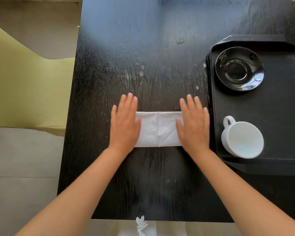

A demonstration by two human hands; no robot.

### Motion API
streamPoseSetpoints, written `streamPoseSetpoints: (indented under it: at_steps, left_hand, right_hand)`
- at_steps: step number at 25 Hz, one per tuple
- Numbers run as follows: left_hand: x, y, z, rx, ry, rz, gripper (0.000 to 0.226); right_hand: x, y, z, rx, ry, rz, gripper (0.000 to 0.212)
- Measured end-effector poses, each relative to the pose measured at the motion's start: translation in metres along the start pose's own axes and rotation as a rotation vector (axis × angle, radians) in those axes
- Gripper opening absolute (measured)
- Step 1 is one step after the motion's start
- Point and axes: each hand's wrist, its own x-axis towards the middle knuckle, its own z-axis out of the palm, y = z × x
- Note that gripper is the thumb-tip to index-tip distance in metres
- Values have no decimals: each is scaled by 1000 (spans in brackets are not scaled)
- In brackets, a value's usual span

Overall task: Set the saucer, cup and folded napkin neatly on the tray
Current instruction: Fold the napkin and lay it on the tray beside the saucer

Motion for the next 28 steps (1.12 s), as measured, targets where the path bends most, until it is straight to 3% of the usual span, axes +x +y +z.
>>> streamPoseSetpoints:
  at_steps: [3,10,17,26,28]
  left_hand:
    - [-23,21,27,32,-145,231,52]
    - [-17,13,44,210,-214,217,60]
    - [-30,-21,22,313,-188,82,61]
    - [-32,-21,12,92,-234,24,60]
    - [-33,-12,3,-84,-183,-121,61]
  right_hand:
    - [-21,-23,26,-6,-142,-185,56]
    - [-11,-1,36,-110,-255,-283,60]
    - [-23,17,24,-111,-272,-81,64]
    - [-26,9,16,-45,-289,-6,63]
    - [-25,-2,5,96,-224,86,61]
